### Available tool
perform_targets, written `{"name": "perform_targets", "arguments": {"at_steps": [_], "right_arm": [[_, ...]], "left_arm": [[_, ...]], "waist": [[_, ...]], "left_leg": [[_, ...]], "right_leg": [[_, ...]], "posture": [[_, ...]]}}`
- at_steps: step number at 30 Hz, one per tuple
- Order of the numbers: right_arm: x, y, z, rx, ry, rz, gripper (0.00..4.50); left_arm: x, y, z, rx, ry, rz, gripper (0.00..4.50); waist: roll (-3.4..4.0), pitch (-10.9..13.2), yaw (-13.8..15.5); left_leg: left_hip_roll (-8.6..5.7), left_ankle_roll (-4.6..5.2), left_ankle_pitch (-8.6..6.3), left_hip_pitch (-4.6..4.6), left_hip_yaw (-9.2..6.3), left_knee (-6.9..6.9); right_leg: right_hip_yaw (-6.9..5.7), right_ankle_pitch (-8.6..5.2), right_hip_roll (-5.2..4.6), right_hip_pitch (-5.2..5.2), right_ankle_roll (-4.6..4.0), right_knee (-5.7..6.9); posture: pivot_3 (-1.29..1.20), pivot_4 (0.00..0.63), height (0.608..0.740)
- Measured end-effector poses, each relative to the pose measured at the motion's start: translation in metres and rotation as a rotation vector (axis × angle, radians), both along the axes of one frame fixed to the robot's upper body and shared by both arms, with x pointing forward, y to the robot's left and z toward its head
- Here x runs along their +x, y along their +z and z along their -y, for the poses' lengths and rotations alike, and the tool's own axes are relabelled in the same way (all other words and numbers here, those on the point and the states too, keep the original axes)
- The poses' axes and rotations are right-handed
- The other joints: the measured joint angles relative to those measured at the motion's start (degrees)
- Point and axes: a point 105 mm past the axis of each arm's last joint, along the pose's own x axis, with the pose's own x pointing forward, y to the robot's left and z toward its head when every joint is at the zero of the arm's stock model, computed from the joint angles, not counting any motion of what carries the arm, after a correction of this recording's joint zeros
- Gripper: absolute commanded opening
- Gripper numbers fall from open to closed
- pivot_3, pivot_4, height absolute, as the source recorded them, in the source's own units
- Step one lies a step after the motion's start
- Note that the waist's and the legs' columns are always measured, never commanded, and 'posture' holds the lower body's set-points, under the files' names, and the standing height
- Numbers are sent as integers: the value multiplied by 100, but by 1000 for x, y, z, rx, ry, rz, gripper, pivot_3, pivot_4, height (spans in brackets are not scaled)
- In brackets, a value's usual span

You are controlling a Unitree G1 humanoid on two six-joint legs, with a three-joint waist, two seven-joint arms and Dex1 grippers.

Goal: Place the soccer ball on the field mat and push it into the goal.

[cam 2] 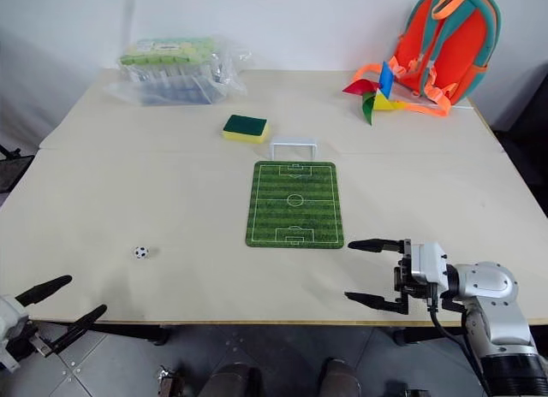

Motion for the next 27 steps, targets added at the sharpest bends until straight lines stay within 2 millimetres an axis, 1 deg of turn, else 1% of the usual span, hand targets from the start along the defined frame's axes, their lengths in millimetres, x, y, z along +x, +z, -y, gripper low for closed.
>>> {"name": "perform_targets", "arguments": {"at_steps": [3, 5, 7, 10, 11, 14, 16, 18, 20, 23, 25, 27], "right_arm": [[1, -3, 0, 3, -6, -3, 4500], [0, -4, -3, 21, 5, -11, 4500], [-2, 0, -10, 104, 29, -8, 4500], [-2, 18, -27, 312, 29, -26, 4500], [-2, 23, -30, 360, 33, -30, 4500], [-5, 31, -36, 420, 50, -13, 4500], [-7, 34, -39, 435, 66, 8, 4500], [-11, 35, -40, 413, 104, 51, 4500], [-15, 33, -39, 385, 136, 92, 4500], [-17, 25, -35, 350, 150, 124, 4500], [-14, 17, -32, 329, 133, 126, 4500], [-13, 14, -28, 326, 117, 129, 4500]], "left_arm": [[4, 2, -1, -6, 13, 20, 4480], [8, 6, -4, -45, 46, 47, 4480], [7, 10, -10, -92, 89, 80, 4480], [-2, 14, -25, -172, 185, 145, 4480], [-8, 12, -29, -187, 212, 159, 4480], [-23, -6, -39, -210, 267, 128, 4480], [-28, -15, -43, -229, 293, 109, 4480], [-28, -16, -44, -242, 295, 109, 4480], [-25, -11, -36, -263, 246, 121, 4480], [-11, -1, -2, -273, 73, 120, 4480], [5, 7, 16, -282, 4, 143, 4480], [20, 14, 24, -279, -13, 177, 4480]], "waist": [[0, 0, -5], [0, 0, -5], [-1, 0, -22], [-1, 0, -40], [-1, 0, -29], [-3, -1, -3], [-6, -2, 26], [-11, -5, 61], [-17, -8, 83], [-19, -10, 111], [-19, -10, 117], [-19, -10, 112]], "left_leg": [[6, -2, 0, 0, 7, 0], [7, -2, 0, 0, 12, 0], [12, -3, -1, 0, 16, 0], [20, -9, -4, 1, 29, -1], [20, -8, -5, 1, 32, 0], [19, -6, -8, 0, 39, 1], [19, -5, -9, -4, 39, 7], [19, -3, -11, -6, 43, 12], [20, -2, -12, -6, 45, 13], [19, -1, -14, -3, 54, 16], [21, -3, -13, 0, 56, 17], [21, -3, -13, 4, 62, 16]], "right_leg": [[5, 0, 5, -7, -4, 5], [12, 0, 5, -12, -4, 8], [15, 1, 9, -15, -6, 8], [20, 3, 14, -27, -10, 15], [22, 3, 14, -29, -11, 15], [27, 2, 14, -35, -12, 17], [27, 2, 14, -39, -12, 22], [34, 2, 14, -45, -13, 30], [38, 2, 14, -47, -14, 33], [49, 2, 13, -50, -14, 39], [52, 1, 16, -53, -17, 48], [57, 1, 18, -54, -17, 52]], "posture": [[0, 150, 740], [0, 150, 740], [0, 150, 740], [0, 150, 740], [0, 150, 740], [0, 150, 740], [0, 150, 740], [0, 150, 740], [0, 150, 740], [0, 150, 740], [0, 150, 740], [0, 150, 740]]}}
